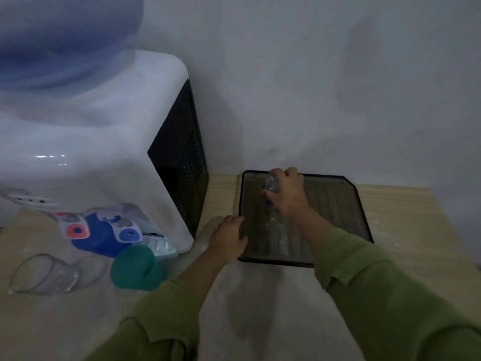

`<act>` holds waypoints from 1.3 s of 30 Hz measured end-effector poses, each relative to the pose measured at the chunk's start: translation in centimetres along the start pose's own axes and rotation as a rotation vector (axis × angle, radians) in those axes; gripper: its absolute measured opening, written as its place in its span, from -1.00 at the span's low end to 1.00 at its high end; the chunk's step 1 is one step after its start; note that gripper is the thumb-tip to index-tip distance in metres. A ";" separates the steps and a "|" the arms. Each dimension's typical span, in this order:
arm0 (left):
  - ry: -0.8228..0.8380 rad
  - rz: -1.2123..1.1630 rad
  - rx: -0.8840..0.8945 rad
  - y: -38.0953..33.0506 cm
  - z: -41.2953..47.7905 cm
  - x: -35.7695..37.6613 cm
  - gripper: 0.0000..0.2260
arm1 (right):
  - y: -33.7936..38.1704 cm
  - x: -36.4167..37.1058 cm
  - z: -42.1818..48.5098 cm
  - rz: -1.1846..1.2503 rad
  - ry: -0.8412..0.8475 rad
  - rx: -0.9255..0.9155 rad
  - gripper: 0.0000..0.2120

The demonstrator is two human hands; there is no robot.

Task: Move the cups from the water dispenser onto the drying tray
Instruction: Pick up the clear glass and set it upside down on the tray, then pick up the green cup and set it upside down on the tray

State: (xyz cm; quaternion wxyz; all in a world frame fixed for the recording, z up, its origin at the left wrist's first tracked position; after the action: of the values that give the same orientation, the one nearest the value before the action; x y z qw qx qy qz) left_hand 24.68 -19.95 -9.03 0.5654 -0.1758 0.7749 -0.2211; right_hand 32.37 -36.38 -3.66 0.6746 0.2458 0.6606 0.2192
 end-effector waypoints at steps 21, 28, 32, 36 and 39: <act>-0.081 -0.002 0.103 1.4 -3.7 0.9 -0.51 | 1.2 2.2 -0.3 -0.212 0.024 0.060 -0.26; -0.003 0.152 0.225 5.5 -11.5 0.6 -0.52 | 4.3 3.4 -6.5 -0.277 -0.070 0.012 -0.39; 0.015 0.234 0.234 9.8 -17.3 0.3 -0.46 | 6.6 5.7 -11.2 -0.241 -0.048 0.012 -0.50; -0.129 0.252 0.193 15.8 -21.9 -1.0 -0.59 | 9.3 9.5 -15.6 -0.162 0.114 -0.022 -0.46; -0.179 0.326 0.041 19.3 -23.3 -2.9 -0.54 | 11.4 12.5 -18.1 -0.049 0.258 0.017 -0.35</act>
State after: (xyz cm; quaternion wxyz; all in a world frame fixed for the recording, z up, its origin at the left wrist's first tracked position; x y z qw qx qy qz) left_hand 2.89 1.16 -11.01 0.6639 -0.0552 0.7351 -0.1257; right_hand 15.03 -18.91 -6.48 0.5869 0.2052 0.7496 0.2270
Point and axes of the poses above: each hand's wrist, its own z-axis towards the middle knuckle, its own x-axis out of the palm, y = z × x, the point moved 3 cm from there along z, towards the middle knuckle, and after that the axes turned 3 degrees about z, right-handed, at the moved point
